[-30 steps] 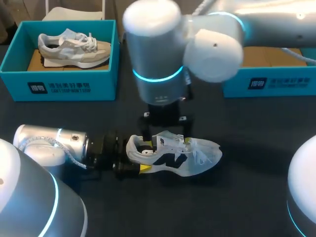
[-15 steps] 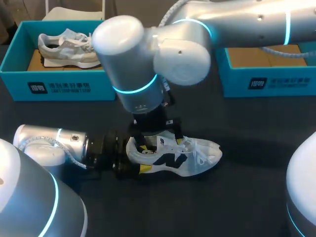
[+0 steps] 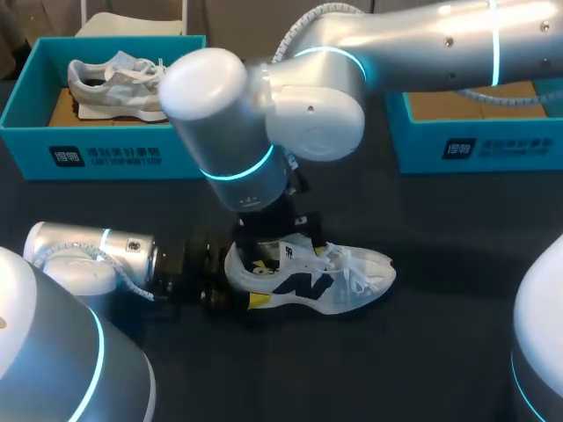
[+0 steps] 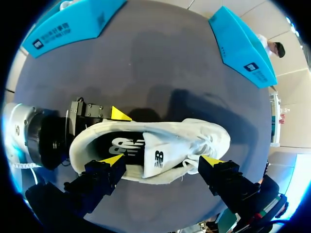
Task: Take the shoe out of the shoebox, open the shoe tongue, remove and reinsert the insole, then place the shoe into the shoebox
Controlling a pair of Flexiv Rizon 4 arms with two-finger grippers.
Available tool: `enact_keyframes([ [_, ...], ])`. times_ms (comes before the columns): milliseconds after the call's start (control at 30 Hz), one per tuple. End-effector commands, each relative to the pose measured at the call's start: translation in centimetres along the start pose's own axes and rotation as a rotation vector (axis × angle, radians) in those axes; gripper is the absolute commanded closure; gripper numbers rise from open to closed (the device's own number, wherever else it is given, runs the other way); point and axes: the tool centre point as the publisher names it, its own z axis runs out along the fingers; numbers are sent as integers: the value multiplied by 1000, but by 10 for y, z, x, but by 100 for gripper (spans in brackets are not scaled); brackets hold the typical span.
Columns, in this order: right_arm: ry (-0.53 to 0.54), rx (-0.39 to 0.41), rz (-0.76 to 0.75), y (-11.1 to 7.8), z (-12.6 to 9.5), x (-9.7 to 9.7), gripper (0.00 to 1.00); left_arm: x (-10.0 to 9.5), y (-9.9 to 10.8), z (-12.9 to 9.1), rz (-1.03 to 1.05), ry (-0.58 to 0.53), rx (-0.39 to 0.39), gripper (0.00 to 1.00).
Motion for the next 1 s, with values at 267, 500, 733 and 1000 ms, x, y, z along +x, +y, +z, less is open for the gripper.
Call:
enact_keyframes([
  [267,12,-6,2,4,17,-10,0,0,5,-2,0,-4,0,100],
  [500,7,1,24,4,21,-19,0,0,5,-2,0,-4,0,100],
  [733,3,10,41,5,20,-28,0,0,5,-2,0,-4,0,100],
  [1000,13,30,57,4,16,-35,0,0,5,-2,0,-4,0,100],
])
